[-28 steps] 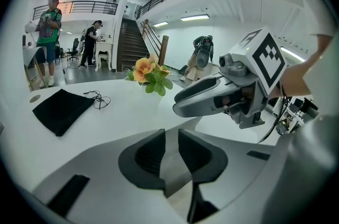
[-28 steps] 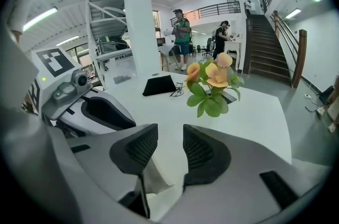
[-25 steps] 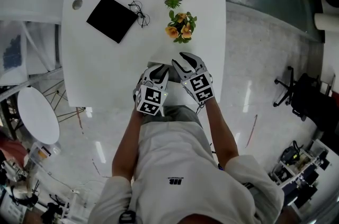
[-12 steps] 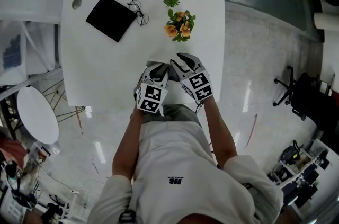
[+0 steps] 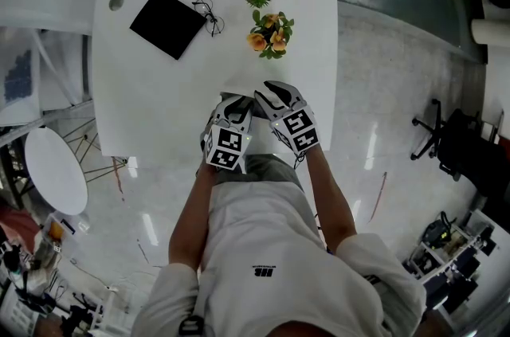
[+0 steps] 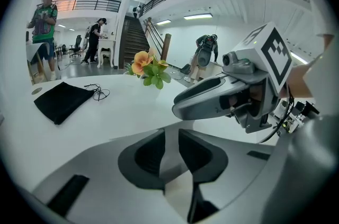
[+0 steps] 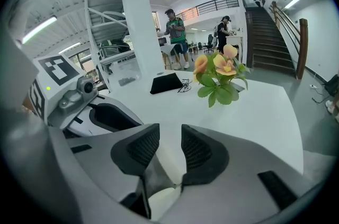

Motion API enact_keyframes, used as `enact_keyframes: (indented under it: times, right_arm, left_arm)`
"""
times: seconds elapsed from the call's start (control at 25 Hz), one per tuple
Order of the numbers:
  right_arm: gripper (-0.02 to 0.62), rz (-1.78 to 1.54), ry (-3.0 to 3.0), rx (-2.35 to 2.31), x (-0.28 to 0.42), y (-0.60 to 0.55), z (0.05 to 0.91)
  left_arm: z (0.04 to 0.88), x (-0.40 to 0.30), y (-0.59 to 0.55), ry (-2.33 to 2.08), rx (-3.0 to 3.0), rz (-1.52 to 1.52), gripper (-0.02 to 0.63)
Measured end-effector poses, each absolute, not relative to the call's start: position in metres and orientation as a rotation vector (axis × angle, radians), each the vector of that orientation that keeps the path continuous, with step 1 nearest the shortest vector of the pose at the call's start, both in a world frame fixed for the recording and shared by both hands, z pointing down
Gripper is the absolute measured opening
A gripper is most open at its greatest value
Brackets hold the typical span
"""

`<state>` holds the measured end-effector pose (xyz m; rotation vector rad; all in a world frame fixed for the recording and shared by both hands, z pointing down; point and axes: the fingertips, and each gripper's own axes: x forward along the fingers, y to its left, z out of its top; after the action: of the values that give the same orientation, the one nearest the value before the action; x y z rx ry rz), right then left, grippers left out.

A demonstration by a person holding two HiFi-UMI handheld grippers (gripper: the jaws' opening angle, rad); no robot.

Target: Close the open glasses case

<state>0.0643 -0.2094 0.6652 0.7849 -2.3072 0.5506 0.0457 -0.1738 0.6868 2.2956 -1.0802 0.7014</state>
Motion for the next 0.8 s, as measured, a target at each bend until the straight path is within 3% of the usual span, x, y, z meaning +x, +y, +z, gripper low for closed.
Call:
enact_keyframes:
  times: [0.8]
  right_arm:
    - [0.129, 0.544, -2.311, 0.736, 0.060, -0.185, 0.666]
  left_arm:
    - [0.687, 0.042, -0.153, -1.103, 2.289, 0.704, 0.094]
